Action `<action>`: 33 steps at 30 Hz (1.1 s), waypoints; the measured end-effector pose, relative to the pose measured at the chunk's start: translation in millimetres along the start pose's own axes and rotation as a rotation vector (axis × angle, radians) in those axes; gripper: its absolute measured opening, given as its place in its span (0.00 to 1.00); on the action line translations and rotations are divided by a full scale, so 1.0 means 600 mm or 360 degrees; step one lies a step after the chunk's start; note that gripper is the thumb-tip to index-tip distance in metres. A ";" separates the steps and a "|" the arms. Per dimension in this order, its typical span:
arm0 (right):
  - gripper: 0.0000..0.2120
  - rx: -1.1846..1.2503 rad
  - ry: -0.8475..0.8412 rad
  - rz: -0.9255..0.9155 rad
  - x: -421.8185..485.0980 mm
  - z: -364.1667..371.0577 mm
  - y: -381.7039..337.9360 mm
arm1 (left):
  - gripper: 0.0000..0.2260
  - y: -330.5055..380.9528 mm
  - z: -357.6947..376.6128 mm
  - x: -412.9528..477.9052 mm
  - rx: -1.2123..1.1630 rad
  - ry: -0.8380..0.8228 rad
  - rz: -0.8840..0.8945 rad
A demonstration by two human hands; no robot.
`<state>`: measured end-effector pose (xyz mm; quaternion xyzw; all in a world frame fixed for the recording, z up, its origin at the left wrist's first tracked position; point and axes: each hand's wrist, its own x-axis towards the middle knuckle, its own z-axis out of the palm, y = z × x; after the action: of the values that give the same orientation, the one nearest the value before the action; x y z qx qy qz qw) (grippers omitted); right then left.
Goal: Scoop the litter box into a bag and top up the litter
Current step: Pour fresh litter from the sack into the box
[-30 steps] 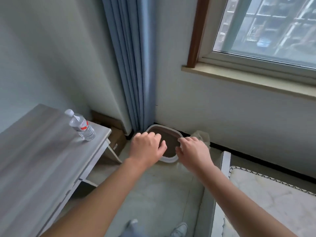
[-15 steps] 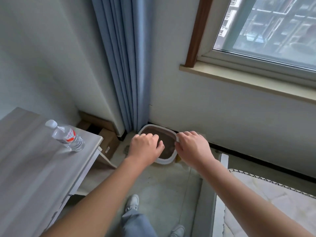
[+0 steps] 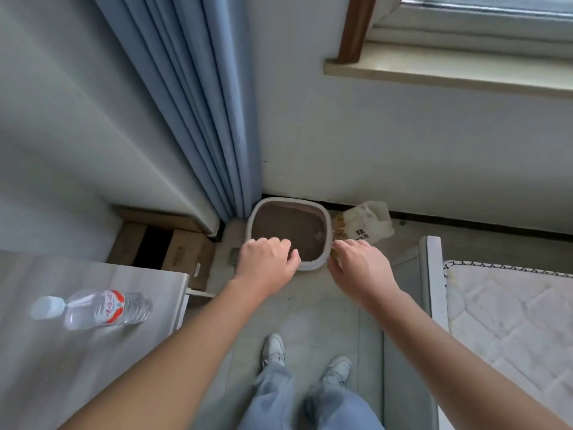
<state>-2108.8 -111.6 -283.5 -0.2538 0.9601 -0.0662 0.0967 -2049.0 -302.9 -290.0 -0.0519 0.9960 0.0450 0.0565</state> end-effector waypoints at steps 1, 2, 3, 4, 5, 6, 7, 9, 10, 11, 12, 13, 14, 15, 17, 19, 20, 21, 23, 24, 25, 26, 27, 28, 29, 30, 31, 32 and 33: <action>0.13 -0.0004 -0.0020 0.0015 0.009 0.019 0.002 | 0.21 -0.006 0.016 0.010 -0.0018 0.0010 0.0018; 0.13 0.0001 -0.0041 0.0030 0.020 0.037 0.007 | 0.21 -0.011 0.036 0.021 -0.0040 0.0017 0.0022; 0.14 0.0017 -0.0061 0.0042 0.031 0.058 0.013 | 0.21 -0.015 0.058 0.033 -0.0055 0.0024 0.0013; 0.14 0.0038 -0.0067 0.0051 0.043 0.082 0.021 | 0.21 -0.018 0.082 0.043 -0.0064 0.0020 -0.0002; 0.14 0.0052 -0.0065 0.0057 0.055 0.108 0.029 | 0.22 -0.021 0.108 0.053 -0.0065 0.0010 -0.0015; 0.14 0.0062 -0.0070 0.0065 0.067 0.136 0.038 | 0.22 -0.024 0.139 0.062 -0.0062 0.0010 -0.0013; 0.14 0.0078 -0.0080 0.0076 0.078 0.166 0.046 | 0.22 -0.028 0.172 0.071 -0.0061 0.0013 -0.0004; 0.14 0.0108 -0.0089 0.0097 0.100 0.234 0.061 | 0.22 -0.034 0.235 0.086 -0.0031 0.0037 0.0013; 0.14 0.0111 -0.0102 0.0099 0.109 0.268 0.069 | 0.22 -0.037 0.267 0.094 -0.0024 0.0056 0.0025; 0.15 0.0120 -0.0120 0.0106 0.118 0.302 0.077 | 0.22 -0.039 0.298 0.102 -0.0035 0.0048 0.0030; 0.15 0.0142 -0.0133 0.0122 0.125 0.334 0.085 | 0.21 -0.041 0.329 0.112 -0.0045 0.0027 0.0029; 0.14 0.0176 -0.0131 0.0143 0.130 0.367 0.095 | 0.20 -0.042 0.363 0.121 -0.0052 0.0017 0.0027; 0.14 0.0205 -0.0122 0.0167 0.135 0.399 0.106 | 0.20 -0.041 0.397 0.130 -0.0050 0.0010 0.0022; 0.14 0.0225 -0.0110 0.0186 0.140 0.429 0.119 | 0.20 -0.038 0.430 0.141 -0.0043 0.0007 0.0017; 0.14 0.0242 -0.0078 0.0210 0.152 0.488 0.145 | 0.19 -0.031 0.496 0.166 -0.0064 0.0016 0.0008; 0.14 0.0253 -0.0053 0.0235 0.164 0.544 0.174 | 0.17 -0.019 0.559 0.195 -0.0103 0.0012 0.0013; 0.15 0.0257 -0.0043 0.0248 0.172 0.571 0.190 | 0.17 -0.014 0.589 0.210 -0.0112 0.0025 0.0027; 0.15 0.0257 -0.0030 0.0261 0.181 0.597 0.205 | 0.17 -0.008 0.618 0.226 -0.0107 0.0043 0.0056; 0.13 0.0246 0.0014 0.0281 0.200 0.646 0.236 | 0.17 0.004 0.674 0.258 -0.0107 0.0086 0.0115; 0.12 0.0238 0.0044 0.0297 0.210 0.670 0.250 | 0.17 0.009 0.702 0.274 -0.0119 0.0112 0.0142; 0.12 0.0232 0.0070 0.0315 0.219 0.692 0.264 | 0.17 0.015 0.728 0.288 -0.0127 0.0142 0.0168; 0.12 0.0230 0.0096 0.0329 0.228 0.714 0.277 | 0.17 0.021 0.754 0.302 -0.0132 0.0171 0.0193; 0.13 0.0227 0.0120 0.0344 0.237 0.735 0.289 | 0.17 0.027 0.777 0.315 -0.0137 0.0198 0.0218; 0.14 0.0224 0.0142 0.0363 0.244 0.754 0.301 | 0.17 0.033 0.798 0.328 -0.0143 0.0218 0.0241; 0.14 0.0221 0.0165 0.0382 0.250 0.773 0.311 | 0.17 0.038 0.818 0.339 -0.0152 0.0240 0.0260; 0.14 0.0217 0.0187 0.0402 0.256 0.791 0.320 | 0.18 0.042 0.835 0.348 -0.0164 0.0259 0.0274; 0.14 0.0217 0.0202 0.0421 0.260 0.806 0.329 | 0.17 0.045 0.851 0.357 -0.0180 0.0274 0.0284; 0.15 0.0224 0.0205 0.0436 0.266 0.819 0.336 | 0.17 0.047 0.866 0.364 -0.0195 0.0278 0.0291; 0.15 0.0237 0.0203 0.0446 0.273 0.829 0.342 | 0.18 0.049 0.878 0.372 -0.0203 0.0285 0.0294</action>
<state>-2236.7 -55.3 -828.6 -0.1047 0.9827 -0.1390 0.0625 -2215.6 -245.4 -835.2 0.0329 0.9928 0.1083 -0.0403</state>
